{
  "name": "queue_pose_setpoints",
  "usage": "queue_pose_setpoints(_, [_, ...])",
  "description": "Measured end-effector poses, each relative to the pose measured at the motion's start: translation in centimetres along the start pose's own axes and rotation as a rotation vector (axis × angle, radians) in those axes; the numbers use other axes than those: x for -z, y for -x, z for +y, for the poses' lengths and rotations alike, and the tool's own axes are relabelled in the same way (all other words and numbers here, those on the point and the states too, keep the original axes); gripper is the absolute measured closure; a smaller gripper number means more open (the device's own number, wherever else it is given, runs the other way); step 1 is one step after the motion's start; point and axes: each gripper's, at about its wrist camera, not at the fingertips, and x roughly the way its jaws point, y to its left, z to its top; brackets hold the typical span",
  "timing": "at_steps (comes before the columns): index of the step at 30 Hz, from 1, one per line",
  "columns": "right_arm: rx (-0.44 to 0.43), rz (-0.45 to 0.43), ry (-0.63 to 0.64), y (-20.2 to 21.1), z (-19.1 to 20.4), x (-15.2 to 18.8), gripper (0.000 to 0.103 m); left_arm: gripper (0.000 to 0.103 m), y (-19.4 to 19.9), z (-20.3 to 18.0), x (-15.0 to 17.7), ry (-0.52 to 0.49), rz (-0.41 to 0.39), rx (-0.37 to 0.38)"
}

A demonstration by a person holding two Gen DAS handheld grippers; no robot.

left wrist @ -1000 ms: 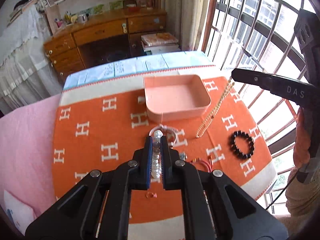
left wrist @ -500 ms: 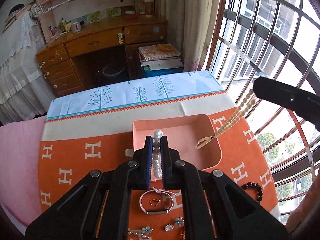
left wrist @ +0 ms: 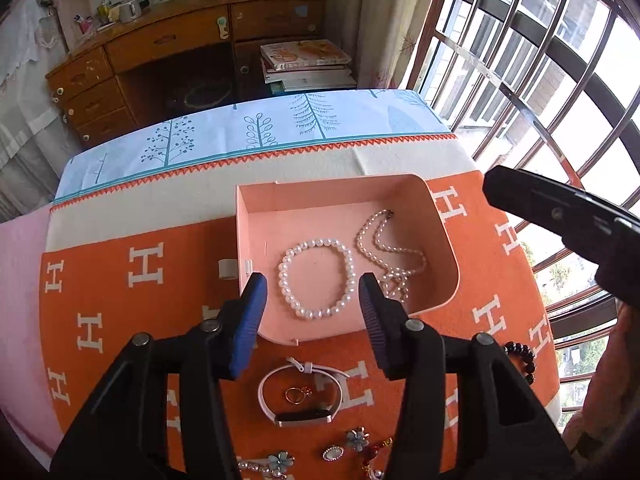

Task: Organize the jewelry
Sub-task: 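Carry both pearl pieces into the pink tray and open both grippers, then grasp the black bead bracelet with the right gripper while the left grasps the red bangle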

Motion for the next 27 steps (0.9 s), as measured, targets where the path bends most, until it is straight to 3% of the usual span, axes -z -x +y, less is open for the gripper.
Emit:
queue_pose_setpoints(11, [0.021, -0.066, 0.044, 3.9, 0.6, 4.8, 0.056, 0.058, 5.7, -2.1, 3.3, -0.104, -0.129, -0.003])
queue_pose_setpoints(16, [0.026, -0.083, 0.090, 6.2, 1.3, 6.9, 0.049, 0.058, 6.4, -2.7, 5.5, -0.079, -0.057, 0.094])
queue_pose_setpoints(21, [0.013, -0.105, 0.116, 9.0, 1.7, 9.4, 0.048, 0.058, 7.8, -3.7, 7.6, -0.113, -0.081, 0.047])
queue_pose_setpoints(27, [-0.016, -0.103, 0.100, 12.0, 0.8, 11.8, 0.048, 0.058, 10.3, -4.8, 9.2, -0.137, -0.116, 0.064])
